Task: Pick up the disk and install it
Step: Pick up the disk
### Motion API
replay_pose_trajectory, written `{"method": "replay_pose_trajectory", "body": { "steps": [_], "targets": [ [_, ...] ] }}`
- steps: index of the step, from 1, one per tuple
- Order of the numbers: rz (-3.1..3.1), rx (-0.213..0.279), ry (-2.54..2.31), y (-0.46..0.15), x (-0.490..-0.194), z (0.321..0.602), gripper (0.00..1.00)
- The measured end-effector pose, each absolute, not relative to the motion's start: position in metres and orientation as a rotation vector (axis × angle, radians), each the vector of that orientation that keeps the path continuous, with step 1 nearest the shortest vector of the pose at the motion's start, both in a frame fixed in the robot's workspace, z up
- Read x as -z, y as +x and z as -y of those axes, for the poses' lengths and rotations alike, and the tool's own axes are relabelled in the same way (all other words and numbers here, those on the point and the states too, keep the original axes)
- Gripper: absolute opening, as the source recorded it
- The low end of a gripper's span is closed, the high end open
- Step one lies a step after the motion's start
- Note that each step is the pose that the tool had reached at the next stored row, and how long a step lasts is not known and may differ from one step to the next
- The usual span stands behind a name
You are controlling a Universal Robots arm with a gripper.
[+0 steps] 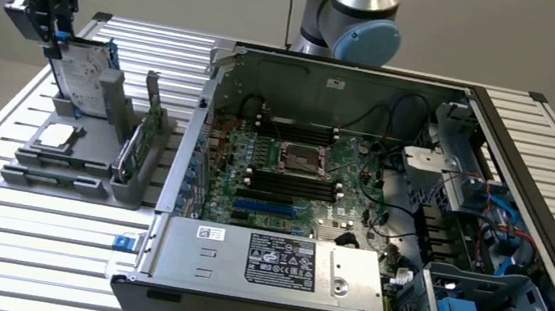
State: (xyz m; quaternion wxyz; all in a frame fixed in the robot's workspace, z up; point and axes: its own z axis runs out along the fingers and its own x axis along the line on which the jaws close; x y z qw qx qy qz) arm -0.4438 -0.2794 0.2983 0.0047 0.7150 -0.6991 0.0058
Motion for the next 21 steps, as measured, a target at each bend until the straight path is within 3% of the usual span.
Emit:
{"method": "replay_pose_trajectory", "body": {
  "steps": [21],
  "targets": [
    [2.223,-0.024,2.212,-0.4455,-0.2888,0.2802,0.54]
  ]
}}
